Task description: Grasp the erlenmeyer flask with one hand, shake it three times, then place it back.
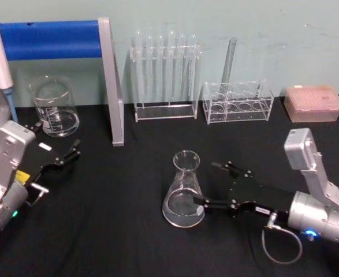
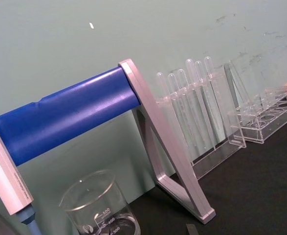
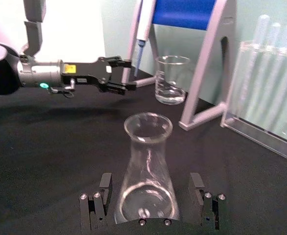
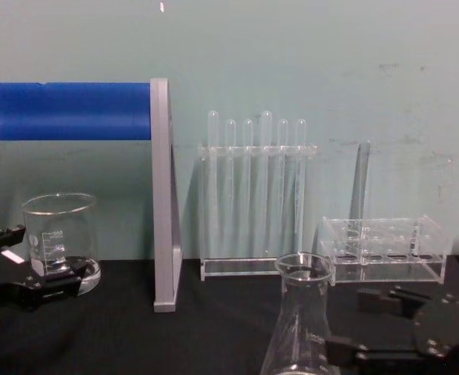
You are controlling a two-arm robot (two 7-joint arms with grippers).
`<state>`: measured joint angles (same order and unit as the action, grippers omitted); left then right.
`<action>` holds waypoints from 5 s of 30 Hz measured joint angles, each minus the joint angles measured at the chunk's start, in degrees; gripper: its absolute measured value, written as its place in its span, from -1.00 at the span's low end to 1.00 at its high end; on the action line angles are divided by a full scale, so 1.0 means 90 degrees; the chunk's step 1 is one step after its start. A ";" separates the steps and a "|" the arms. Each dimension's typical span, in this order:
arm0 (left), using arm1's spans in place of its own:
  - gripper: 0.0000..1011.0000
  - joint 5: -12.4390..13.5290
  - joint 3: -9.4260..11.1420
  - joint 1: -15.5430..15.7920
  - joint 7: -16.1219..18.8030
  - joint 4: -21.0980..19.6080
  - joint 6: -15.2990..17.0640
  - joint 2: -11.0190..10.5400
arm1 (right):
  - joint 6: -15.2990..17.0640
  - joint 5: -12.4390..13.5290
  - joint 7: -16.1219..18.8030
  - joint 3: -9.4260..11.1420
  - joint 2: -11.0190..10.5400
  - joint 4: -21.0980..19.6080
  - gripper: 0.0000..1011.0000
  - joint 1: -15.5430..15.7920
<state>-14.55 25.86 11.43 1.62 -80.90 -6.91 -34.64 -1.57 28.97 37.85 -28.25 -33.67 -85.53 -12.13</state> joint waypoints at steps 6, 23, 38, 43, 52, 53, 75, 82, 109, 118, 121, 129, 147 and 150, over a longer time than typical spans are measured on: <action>0.98 0.0000 0.0000 0.0000 0.0000 0.0000 0.0000 0.0000 | -0.0009 0.0067 -0.0239 0.0265 -0.0217 -0.0133 0.98 0.0261; 0.98 0.0000 0.0000 0.0000 0.0000 0.0000 0.0000 0.0000 | 0.0409 -0.0018 -0.1907 0.1055 0.0573 0.0480 0.98 -0.0012; 0.98 0.0000 0.0000 0.0000 0.0000 0.0000 0.0000 0.0000 | 0.0561 -0.0633 -0.2511 0.0995 0.1277 0.1282 0.98 -0.0482; 0.98 0.0000 0.0000 0.0000 0.0000 0.0000 0.0000 0.0000 | 0.0630 -0.0749 -0.2467 0.0984 0.1361 0.1399 0.98 -0.0550; 0.98 0.0000 0.0000 0.0000 0.0000 0.0000 0.0000 0.0000 | 0.0631 -0.0747 -0.2326 0.0981 0.1362 0.1421 0.98 -0.0567; 0.98 0.0000 0.0000 0.0000 0.0000 0.0000 0.0000 0.0000 | 0.0631 -0.0747 -0.2330 0.0981 0.1362 0.1421 0.98 -0.0567; 0.98 0.0000 0.0000 0.0000 0.0000 0.0000 0.0000 0.0000 | 0.0626 -0.0752 -0.2401 0.0986 0.1371 0.1417 0.98 -0.0561; 0.98 0.0000 0.0000 0.0000 0.0000 0.0000 0.0000 0.0000 | 0.0626 -0.0752 -0.2407 0.0987 0.1371 0.1414 0.98 -0.0561; 0.98 0.0000 0.0000 0.0000 0.0000 0.0000 0.0000 0.0000 | 0.0626 -0.0752 -0.2412 0.0986 0.1371 0.1414 0.98 -0.0561; 0.98 0.0000 0.0000 0.0000 0.0000 0.0000 0.0000 0.0000 | 0.0626 -0.0752 -0.2412 0.0986 0.1371 0.1414 0.98 -0.0561; 0.98 0.0000 0.0000 0.0000 0.0000 0.0000 0.0000 0.0000 | 0.0626 -0.0752 -0.2412 0.0986 0.1371 0.1414 0.98 -0.0561; 0.98 0.0000 0.0000 0.0000 0.0000 0.0000 0.0000 0.0000 | 0.0626 -0.0752 -0.2412 0.0986 0.1371 0.1414 0.98 -0.0561; 0.98 0.0000 0.0000 0.0000 0.0000 0.0000 0.0000 0.0000 | 0.0626 -0.0752 -0.2412 0.0986 0.1371 0.1414 0.98 -0.0561; 0.98 0.0000 0.0000 0.0000 0.0000 0.0000 0.0000 0.0000 | 0.0626 -0.0752 -0.2412 0.0986 0.1371 0.1414 0.98 -0.0561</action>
<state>-14.54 25.86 11.43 1.62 -80.90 -6.91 -34.65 4.06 22.20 16.14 -19.37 -21.33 -72.81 -17.19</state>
